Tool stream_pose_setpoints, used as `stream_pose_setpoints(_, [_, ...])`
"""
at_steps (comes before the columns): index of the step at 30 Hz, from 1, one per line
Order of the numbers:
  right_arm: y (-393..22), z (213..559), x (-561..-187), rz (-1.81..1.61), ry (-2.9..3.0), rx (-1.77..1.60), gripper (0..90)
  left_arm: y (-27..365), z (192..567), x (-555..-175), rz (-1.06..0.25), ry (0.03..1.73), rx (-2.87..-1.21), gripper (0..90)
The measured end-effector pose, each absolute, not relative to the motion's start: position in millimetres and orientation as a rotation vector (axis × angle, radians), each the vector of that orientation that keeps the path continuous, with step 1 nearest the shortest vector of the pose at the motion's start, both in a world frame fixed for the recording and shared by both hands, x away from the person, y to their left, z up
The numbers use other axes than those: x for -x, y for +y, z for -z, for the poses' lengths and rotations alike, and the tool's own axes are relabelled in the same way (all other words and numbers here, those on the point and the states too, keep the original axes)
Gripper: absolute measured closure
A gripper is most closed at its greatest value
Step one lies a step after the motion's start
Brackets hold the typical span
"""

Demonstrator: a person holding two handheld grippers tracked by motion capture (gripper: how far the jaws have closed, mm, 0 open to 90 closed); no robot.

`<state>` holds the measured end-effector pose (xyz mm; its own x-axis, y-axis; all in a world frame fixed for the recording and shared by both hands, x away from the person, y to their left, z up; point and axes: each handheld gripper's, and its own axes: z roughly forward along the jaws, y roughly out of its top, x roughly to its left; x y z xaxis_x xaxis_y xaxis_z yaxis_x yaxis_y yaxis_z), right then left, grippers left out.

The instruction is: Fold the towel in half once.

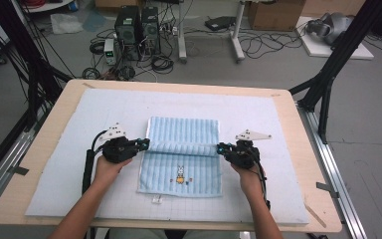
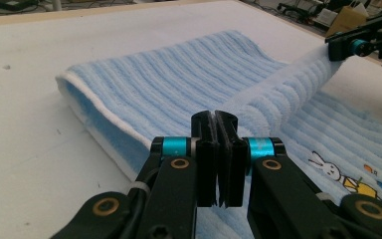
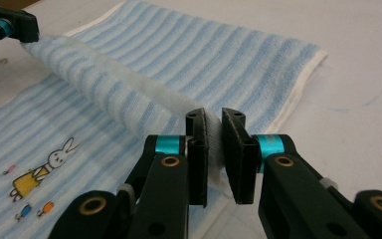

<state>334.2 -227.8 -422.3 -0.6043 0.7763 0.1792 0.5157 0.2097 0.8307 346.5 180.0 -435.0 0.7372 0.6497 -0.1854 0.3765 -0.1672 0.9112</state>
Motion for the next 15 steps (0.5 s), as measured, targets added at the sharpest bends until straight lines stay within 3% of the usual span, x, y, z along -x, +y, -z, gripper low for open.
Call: stream_pose_setpoints(15, [-224.8, 426.7, -296.9, -1.335, 2.211, -1.221, 79.9, 184.0, 434.7, -307.5, -0.322, 0.793, -1.786, 86.6])
